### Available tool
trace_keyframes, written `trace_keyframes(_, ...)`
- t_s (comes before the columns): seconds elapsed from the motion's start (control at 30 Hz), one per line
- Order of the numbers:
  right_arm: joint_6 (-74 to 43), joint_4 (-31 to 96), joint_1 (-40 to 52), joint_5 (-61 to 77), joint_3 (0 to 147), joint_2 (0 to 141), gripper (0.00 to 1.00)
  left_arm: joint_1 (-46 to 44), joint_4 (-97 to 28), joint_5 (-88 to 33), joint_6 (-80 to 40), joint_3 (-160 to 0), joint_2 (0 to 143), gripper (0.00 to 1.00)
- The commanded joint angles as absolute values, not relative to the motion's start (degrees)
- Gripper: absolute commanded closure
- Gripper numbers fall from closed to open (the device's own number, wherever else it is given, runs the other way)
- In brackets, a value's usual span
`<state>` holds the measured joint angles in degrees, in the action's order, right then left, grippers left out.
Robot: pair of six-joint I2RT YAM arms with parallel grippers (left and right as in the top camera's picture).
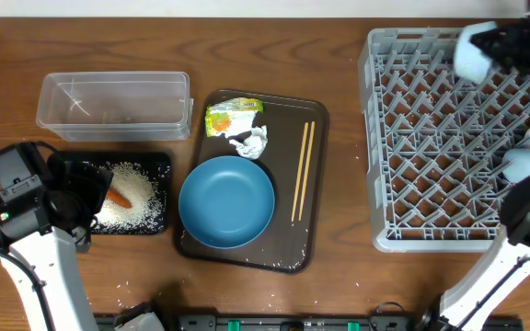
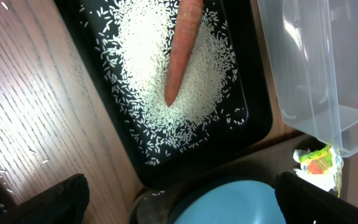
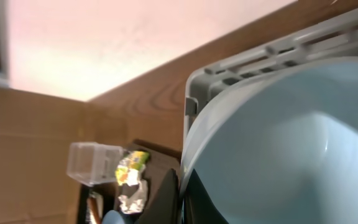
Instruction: Sort waste into correct bins and load items into the dishwasher rack
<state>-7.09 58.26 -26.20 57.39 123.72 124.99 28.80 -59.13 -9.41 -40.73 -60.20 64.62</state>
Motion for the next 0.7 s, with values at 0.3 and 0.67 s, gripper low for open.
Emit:
trace_keyframes(0.3, -1.76, 52.82, -31.48, 71.05, 112.68, 124.53, 0.99, 29.04, -59.31, -8.47, -41.23, -61.36, 64.73, 0.03)
trace_keyframes(0.67, -9.15, 39.59, -33.01, 70.96, 105.71, 124.57, 0.99, 29.04, -59.31, -8.45, -41.23, -61.36, 64.73, 0.03)
